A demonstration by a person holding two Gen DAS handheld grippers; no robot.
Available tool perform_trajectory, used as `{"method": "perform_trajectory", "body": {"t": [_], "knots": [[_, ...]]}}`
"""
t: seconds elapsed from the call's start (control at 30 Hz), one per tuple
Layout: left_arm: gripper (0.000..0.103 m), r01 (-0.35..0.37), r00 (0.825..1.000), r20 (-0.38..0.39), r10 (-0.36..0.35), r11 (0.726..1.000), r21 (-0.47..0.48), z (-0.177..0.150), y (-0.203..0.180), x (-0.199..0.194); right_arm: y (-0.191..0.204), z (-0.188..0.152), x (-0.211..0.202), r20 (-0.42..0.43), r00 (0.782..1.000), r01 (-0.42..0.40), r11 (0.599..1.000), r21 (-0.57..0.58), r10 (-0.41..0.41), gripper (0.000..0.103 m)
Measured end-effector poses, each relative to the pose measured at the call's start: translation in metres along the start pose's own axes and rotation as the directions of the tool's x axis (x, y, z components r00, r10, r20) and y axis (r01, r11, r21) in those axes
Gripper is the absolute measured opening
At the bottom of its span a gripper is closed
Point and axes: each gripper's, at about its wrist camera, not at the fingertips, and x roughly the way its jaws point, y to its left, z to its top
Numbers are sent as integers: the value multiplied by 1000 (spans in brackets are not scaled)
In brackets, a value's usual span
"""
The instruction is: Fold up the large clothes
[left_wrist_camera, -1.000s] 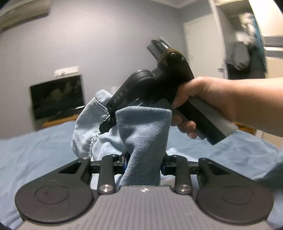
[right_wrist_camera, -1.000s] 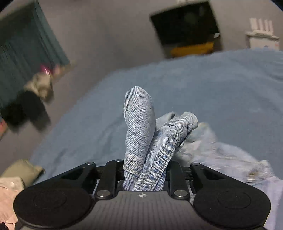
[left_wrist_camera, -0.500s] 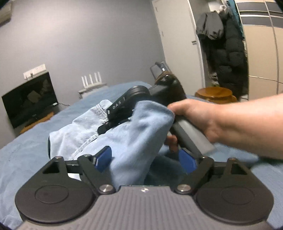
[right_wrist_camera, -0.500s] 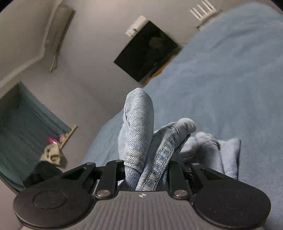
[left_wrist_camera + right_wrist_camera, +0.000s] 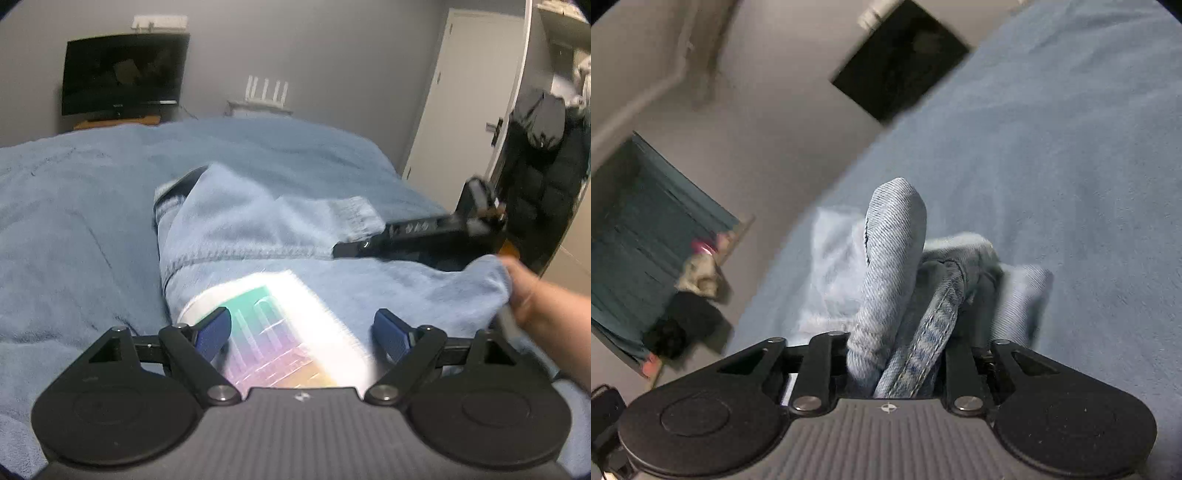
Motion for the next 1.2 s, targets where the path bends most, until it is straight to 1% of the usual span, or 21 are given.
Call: {"method": "perform_trajectory", "body": {"t": [0.07, 0.1, 0.13, 0.2, 0.23, 0.27, 0.3, 0.37, 0.43, 0.47, 0.5, 0.53, 0.7, 0.83, 0.93, 0.97, 1.0, 1.03, 1.07, 1.1, 1.2], "knots": [[86, 10, 1000, -17, -10, 1000, 9, -6, 5, 4, 1, 1, -2, 1, 1000, 22, 1000, 5, -22, 42], [86, 2, 1000, -12, -2, 1000, 21, -8, 5, 6, 7, 2, -4, 7, 999, 43, 999, -17, -43, 47], [88, -6, 1000, -10, 7, 999, 40, -10, 6, 9, 14, 3, -7, 17, 997, 78, 996, -50, -77, 49], [89, -15, 1000, -9, 16, 998, 56, -15, 4, 12, 28, 5, -13, 43, 989, 146, 984, -104, -142, 61], [89, -17, 1000, -11, 18, 998, 65, -17, 1, 16, 33, 6, -20, 80, 981, 186, 976, -114, -178, 68], [90, -22, 1000, -8, 23, 997, 80, -16, 0, 17, 36, 7, -29, 112, 975, 206, 972, -112, -194, 79], [90, -26, 1000, -6, 26, 996, 87, -16, -1, 17, 37, 9, -36, 136, 972, 208, 973, -100, -194, 81], [90, -23, 1000, -5, 23, 996, 83, -18, 0, 17, 34, 13, -43, 168, 972, 176, 982, -73, -162, 80], [90, -20, 1000, -7, 20, 997, 76, -20, 1, 13, 34, 15, -38, 176, 968, 192, 979, -68, -178, 71], [90, -21, 1000, -8, 22, 997, 77, -20, 1, 12, 33, 17, -33, 170, 971, 184, 981, -66, -170, 46], [90, -24, 1000, -8, 25, 997, 79, -22, 0, 11, 33, 18, -26, 157, 977, 158, 986, -59, -147, 12], [90, -29, 1000, -6, 29, 996, 81, -22, -1, 11, 33, 20, -21, 165, 976, 156, 986, -52, -146, 12], [90, -53, 999, 9, 52, 989, 137, -28, -9, 10, 25, 27, 3, 183, 960, 225, 972, -65, -211, 10], [90, -62, 998, 19, 59, 981, 186, -31, -17, 12, 18, 29, 35, 166, 940, 318, 940, -120, -297, 10], [92, -72, 997, 21, 70, 975, 212, -33, -23, 15, 9, 28, 46, 147, 938, 328, 942, -79, -314, 13], [94, -76, 997, 20, 73, 973, 218, -33, -23, 14, 11, 28, 43, 145, 937, 330, 942, -67, -318, 17], [94, -79, 997, 20, 77, 973, 216, -33, -23, 14, 15, 29, 39, 147, 931, 347, 936, -67, -334, 30], [95, -80, 997, 19, 78, 975, 207, -32, -21, 14, 20, 28, 31, 160, 921, 370, 925, -89, -354, 35], [96, -78, 997, 16, 76, 977, 197, -32, -19, 14, 27, 23, 20, 176, 915, 386, 915, -116, -363, 48], [97, -77, 997, 14, 76, 979, 191, -31, -17, 14, 34, 20, 11, 193, 909, 397, 907, -138, -369, 55], [98, -77, 997, 17, 75, 981, 178, -32, -14, 15, 61, 11, -21, 204, 899, 424, 885, -190, -387, 56]]}}
